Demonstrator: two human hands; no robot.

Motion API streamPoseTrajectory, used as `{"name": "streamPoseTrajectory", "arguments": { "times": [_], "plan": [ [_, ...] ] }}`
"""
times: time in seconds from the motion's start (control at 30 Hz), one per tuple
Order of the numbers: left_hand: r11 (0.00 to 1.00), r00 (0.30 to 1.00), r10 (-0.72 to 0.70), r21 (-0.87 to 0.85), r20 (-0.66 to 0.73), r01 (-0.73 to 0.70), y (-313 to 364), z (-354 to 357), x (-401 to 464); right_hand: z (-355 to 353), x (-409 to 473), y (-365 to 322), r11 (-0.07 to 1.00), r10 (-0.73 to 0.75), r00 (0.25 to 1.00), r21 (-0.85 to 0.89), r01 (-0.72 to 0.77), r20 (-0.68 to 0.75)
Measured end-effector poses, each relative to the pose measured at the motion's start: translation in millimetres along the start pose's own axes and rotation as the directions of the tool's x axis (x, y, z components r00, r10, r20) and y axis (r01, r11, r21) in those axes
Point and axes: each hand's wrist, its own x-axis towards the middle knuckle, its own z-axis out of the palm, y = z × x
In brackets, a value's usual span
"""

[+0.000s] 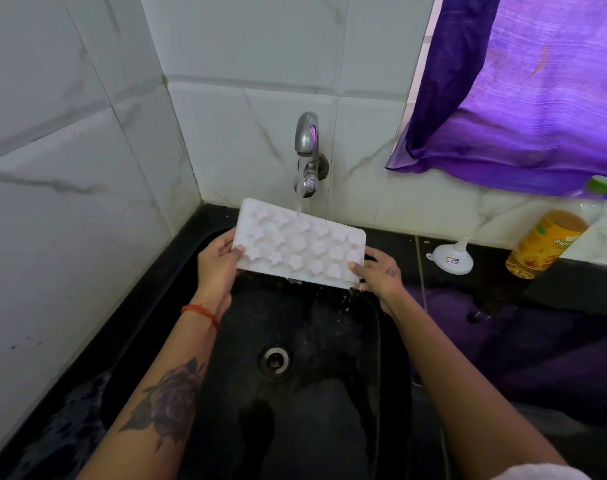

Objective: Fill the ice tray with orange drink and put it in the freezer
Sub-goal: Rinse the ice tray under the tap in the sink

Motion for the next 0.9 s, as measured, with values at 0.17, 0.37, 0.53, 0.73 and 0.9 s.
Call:
{"name": "streamPoseTrajectory", "arguments": {
  "times": [0.17,0.37,0.53,0.73,0.9],
  "plan": [
    [0.996,0.99,-0.092,0.0,-0.108,0.092,-22,-38,8,33,0,-36,0.981,-0.179,0.984,-0.079,0.178,-0.01],
    [0.948,0.947,-0.317,-0.051,-0.059,0.314,-45,-28,4,48,-10,-81,0.869,-0.414,0.91,-0.295,0.397,0.005],
    [0.833,0.846,-0.484,-0.18,0.223,0.524,-42,2,-7,9,-11,-78,0.856,-0.437,0.899,-0.301,0.42,0.012],
    [0.666,0.815,-0.472,-0.47,0.336,0.579,-36,28,-11,-40,-13,-27,0.967,-0.235,0.962,-0.132,0.217,-0.141],
    [0.712,0.869,-0.38,-0.499,0.318,0.494,-24,38,-15,-51,-24,1,0.867,0.192,0.981,0.473,-0.157,-0.025]
  ]
}}
